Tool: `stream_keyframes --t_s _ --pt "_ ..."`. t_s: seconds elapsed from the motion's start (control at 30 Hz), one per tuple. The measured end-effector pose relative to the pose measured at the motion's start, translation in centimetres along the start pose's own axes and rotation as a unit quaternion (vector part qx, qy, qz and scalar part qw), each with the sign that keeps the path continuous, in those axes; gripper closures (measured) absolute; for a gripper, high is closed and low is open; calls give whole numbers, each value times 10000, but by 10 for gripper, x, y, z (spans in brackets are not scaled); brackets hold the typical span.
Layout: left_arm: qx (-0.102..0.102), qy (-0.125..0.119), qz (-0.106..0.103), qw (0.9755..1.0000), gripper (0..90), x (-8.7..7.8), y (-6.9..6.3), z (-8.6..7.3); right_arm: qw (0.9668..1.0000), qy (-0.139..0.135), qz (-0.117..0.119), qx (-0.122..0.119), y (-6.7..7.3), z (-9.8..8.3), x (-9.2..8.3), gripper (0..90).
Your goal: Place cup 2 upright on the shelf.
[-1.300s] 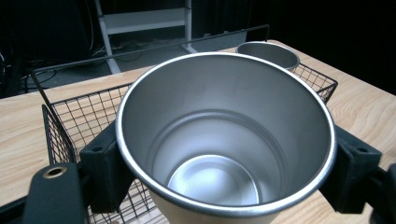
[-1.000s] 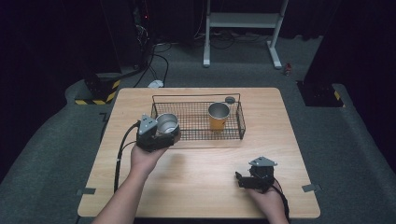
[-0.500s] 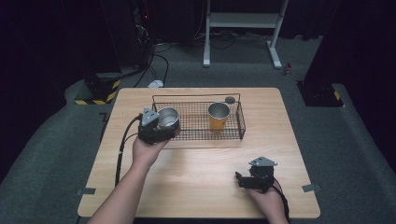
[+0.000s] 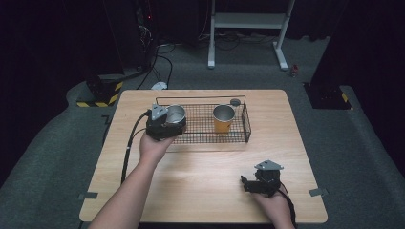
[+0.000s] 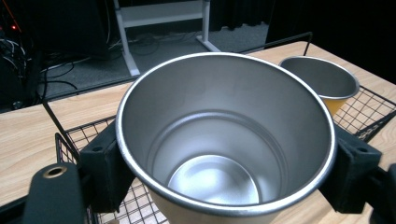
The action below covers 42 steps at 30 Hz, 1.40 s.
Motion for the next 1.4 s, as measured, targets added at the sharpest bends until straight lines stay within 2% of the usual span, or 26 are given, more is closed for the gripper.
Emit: stream_keyframes --t_s 0.07,0.3,0.57,0.8,0.93,1.13,1.23,1.33,1.4 --pt "-109 -49 -21 9999 188 3 2 1 10000 0 0 0 0 0 0 80" --pt "-54 24 28 10000 187 11 5 0 10000 5 2 19 0 0 0 80" --pt "-70 -36 55 10000 188 17 5 9 10000 5 2 18 0 0 0 80" --pt "-6 50 32 10000 188 28 3 16 10000 7 2 19 0 0 0 80" --pt "-101 118 23 9999 188 36 5 14 10000 6 3 20 0 0 0 80" --pt "-139 181 15 9997 188 48 5 9 10000 6 3 19 0 0 0 80" --pt "-116 220 22 9997 188 51 4 7 10000 7 3 19 0 0 0 80" --pt "-7 283 104 9995 188 56 3 3 10000 7 3 20 0 0 0 80" --pt "-109 310 79 9994 188 61 2 0 10000 8 3 20 0 0 0 80"
Point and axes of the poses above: each handheld gripper's, and its own axes: x roughly forward along the jaws, z roughly out of its top, y roughly to its left, the point moved 6 cm from there along x, roughly forward along the jaws, and after that the axes turned 12 degrees about x, right-handed, at the moved point
